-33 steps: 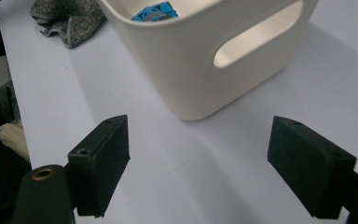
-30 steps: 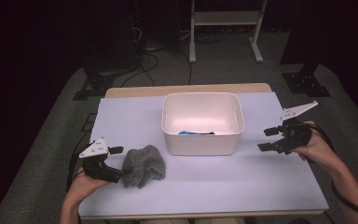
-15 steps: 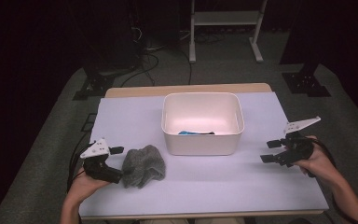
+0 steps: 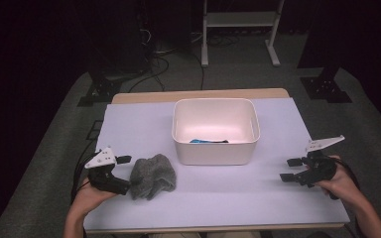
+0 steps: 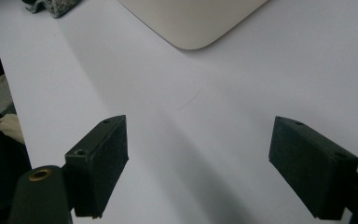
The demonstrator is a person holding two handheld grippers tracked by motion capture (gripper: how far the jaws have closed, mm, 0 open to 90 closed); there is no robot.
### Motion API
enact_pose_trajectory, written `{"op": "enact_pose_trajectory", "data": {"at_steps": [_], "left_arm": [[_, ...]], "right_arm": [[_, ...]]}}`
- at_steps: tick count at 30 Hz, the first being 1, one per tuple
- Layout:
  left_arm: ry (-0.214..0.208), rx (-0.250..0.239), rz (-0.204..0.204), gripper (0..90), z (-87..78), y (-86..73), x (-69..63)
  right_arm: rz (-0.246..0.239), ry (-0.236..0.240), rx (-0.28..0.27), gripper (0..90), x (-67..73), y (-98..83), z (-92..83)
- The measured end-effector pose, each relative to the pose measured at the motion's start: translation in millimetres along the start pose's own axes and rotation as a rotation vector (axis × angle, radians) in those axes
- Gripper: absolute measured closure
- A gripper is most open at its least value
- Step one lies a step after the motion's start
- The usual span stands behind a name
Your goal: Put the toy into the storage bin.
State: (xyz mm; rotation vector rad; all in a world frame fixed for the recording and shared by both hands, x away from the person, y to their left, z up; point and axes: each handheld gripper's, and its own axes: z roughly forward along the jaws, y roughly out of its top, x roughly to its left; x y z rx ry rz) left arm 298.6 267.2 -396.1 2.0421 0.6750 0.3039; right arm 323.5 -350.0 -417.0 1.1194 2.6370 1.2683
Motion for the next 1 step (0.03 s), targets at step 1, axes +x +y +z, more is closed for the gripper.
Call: {"op": "enact_pose_trajectory", "data": {"at_steps": [1], "left_arm": [[0.0,0.0,0.0,8.4,0.0,0.0,0.0]], "right_arm": [[0.001,-0.001,-0.001,18.2,0.0,-0.5,-0.1]]}}
